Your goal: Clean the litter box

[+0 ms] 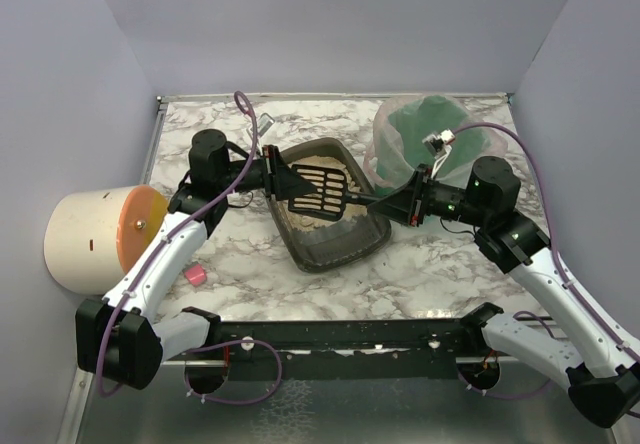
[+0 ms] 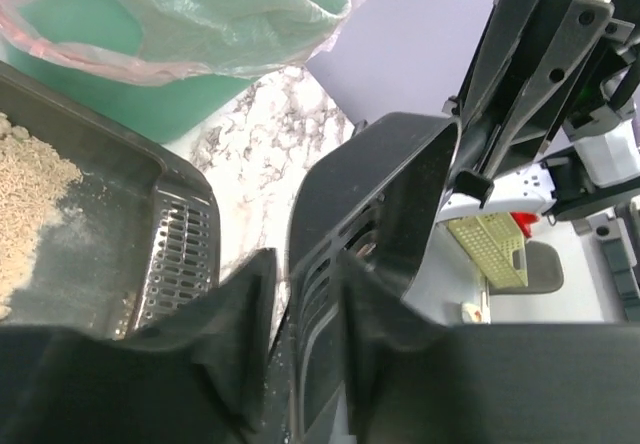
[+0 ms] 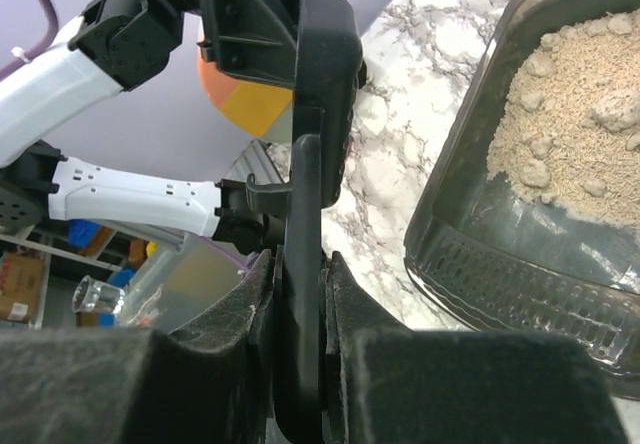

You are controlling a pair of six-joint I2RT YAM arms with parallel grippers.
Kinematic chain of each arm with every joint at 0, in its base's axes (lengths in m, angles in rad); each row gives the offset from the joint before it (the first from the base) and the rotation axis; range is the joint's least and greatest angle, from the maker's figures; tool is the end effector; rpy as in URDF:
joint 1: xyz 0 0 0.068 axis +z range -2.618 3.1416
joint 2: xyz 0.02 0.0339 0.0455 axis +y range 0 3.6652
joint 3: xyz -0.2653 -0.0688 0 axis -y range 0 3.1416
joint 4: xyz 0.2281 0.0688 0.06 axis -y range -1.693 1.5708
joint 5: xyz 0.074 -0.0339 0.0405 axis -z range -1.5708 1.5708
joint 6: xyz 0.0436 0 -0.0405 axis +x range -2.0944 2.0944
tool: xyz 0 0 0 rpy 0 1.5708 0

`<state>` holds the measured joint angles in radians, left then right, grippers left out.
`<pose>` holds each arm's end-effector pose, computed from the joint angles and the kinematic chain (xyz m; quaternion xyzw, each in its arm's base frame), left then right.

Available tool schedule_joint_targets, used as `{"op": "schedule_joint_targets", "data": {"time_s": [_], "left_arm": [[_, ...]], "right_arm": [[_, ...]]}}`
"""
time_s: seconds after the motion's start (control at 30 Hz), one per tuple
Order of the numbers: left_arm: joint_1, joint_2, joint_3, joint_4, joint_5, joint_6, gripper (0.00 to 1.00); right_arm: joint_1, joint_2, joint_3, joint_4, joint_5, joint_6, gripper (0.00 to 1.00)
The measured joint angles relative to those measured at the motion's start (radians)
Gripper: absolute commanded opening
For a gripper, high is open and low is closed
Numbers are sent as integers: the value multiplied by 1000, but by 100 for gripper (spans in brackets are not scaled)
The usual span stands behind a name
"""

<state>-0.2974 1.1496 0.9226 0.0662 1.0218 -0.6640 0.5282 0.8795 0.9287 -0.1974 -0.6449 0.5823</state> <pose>0.2212 -0.1067 0.3472 0.1905 0.7110 -0.5916 0.3290 0.1452 0.1151 0.3730 -0.1874 0.7238 0.5304 0.3996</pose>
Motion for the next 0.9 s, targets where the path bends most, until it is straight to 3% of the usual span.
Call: {"op": "schedule_joint_targets", "data": {"time_s": [0.07,0.23,0.5,0.7,0.9], "left_arm": [[-5,2,4,-11,-9,8,71],[-6,5,51,-120,-79,53,98],[-6,12,182,-372,-332,167,99],[-6,16,194,-513,-519,235,99],[-6,16,193,-594,-690,277,99]], "right_arm": [[0,0,3,-12,5,-6,0],[0,9,56,-99,57,-44,1],[0,91,192,-300,207,-125,0],[0,172,254,-471,345,-126,1],[0,219,315,-566,366,-121,1]]}}
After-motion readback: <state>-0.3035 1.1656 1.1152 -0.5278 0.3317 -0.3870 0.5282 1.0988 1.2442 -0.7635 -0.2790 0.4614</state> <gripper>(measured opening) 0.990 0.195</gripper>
